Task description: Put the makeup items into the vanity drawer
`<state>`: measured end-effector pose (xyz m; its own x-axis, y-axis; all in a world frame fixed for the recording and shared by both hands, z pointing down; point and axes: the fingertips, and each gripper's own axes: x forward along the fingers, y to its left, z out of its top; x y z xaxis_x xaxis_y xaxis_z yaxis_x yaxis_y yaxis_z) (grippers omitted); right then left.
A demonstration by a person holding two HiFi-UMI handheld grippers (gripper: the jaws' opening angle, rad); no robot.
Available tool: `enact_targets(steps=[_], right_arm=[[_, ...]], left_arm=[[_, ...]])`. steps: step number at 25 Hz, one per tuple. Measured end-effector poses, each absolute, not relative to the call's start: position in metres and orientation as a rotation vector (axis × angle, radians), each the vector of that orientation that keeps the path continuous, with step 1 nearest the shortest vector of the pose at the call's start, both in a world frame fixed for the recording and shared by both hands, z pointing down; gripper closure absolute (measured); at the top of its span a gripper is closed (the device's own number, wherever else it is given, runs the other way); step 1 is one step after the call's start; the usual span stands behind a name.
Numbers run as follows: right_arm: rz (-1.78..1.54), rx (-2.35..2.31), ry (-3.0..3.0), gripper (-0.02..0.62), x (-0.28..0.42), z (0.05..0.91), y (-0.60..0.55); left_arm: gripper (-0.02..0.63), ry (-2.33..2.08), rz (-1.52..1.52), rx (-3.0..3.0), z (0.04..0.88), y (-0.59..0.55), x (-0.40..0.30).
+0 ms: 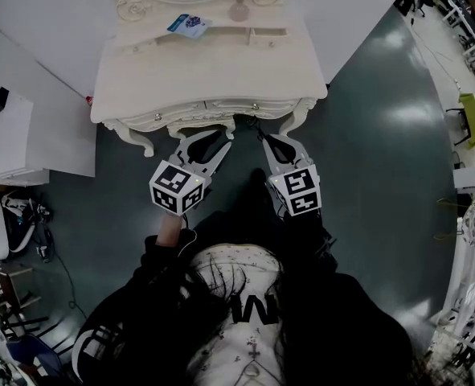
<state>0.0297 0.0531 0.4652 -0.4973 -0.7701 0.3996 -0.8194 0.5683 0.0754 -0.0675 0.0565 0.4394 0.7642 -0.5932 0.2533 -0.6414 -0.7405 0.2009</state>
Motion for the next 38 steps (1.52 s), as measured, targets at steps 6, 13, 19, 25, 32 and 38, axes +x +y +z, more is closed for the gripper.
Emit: enact_targets(steps=[6, 13, 19, 25, 32, 38], right_arm=[[0.157, 1.254, -2.426, 0.577, 0.055, 0.471, -0.002], [0.131, 1.198, -2.444, 0.577, 0.096, 0.462, -0.09], [0.136, 1.148, -2.472, 0.577, 0.124, 0.463, -0.143], [0.151, 1.102, -2.494, 0.577, 0.145, 0.472, -0.182], [0.203, 1.064, -2.519, 0.577, 0.148, 0.486, -0.2], [0.229, 1.065, -2.519, 0.577, 0.15, 0.493, -0.206]], left_arm=[[0.483, -0.991, 0.243, 2.672, 0.446, 0.003, -0.042], [0.483, -1.065, 0.218, 2.654, 0.432, -0.077, -0.004], [0.483, -1.118, 0.236, 2.624, 0.432, -0.126, 0.024], [0.483, -1.154, 0.249, 2.597, 0.438, -0.153, 0.048], [0.483, -1.192, 0.296, 2.558, 0.444, -0.166, 0.052], [0.483, -1.191, 0.328, 2.543, 0.448, -0.172, 0.052]])
